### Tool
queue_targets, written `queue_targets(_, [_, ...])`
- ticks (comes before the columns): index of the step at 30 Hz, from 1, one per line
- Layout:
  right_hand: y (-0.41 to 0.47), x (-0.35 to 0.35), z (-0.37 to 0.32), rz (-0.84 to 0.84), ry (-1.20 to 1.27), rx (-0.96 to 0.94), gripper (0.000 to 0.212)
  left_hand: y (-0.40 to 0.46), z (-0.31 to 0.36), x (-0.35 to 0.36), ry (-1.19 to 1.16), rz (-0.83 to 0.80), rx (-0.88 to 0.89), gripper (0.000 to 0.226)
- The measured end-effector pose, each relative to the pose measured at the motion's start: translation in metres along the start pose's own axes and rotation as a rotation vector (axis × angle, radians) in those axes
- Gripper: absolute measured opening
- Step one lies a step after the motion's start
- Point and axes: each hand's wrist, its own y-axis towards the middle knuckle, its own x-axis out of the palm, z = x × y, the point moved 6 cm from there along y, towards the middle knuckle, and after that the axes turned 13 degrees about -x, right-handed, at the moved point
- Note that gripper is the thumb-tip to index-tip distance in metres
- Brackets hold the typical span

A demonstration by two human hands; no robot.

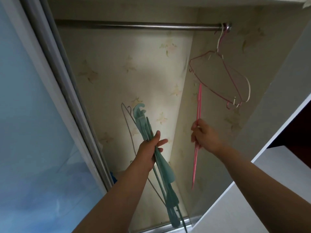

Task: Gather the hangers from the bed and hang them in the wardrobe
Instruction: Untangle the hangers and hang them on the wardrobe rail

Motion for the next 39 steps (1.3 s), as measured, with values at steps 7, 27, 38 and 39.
queue_targets(7, [-0.057, 0.063, 0.004, -0.416, -0.469, -0.168, 0.014, -0.004, 0.014, 0.022, -0.056, -0.208, -0.054, 0.029])
queue_targets(27, [-0.053, 0.049, -0.012, -1.043, -0.220, 0.174, 0.029, -0.025, 0.022, 0.050, 0.283, -0.399, -0.165, 0.017])
queue_targets(38, [-0.058, 0.054, -0.071, -0.373, 0.641, 0.479, 0.051, -0.031, 0.027, 0.062, 0.291, -0.186, 0.106, 0.012])
queue_targets(39, [-0.057, 0.054, -0.075, -0.330, 0.590, 0.427, 0.042, -0.031, 0.028, 0.064, 0.253, -0.185, 0.118, 0.013])
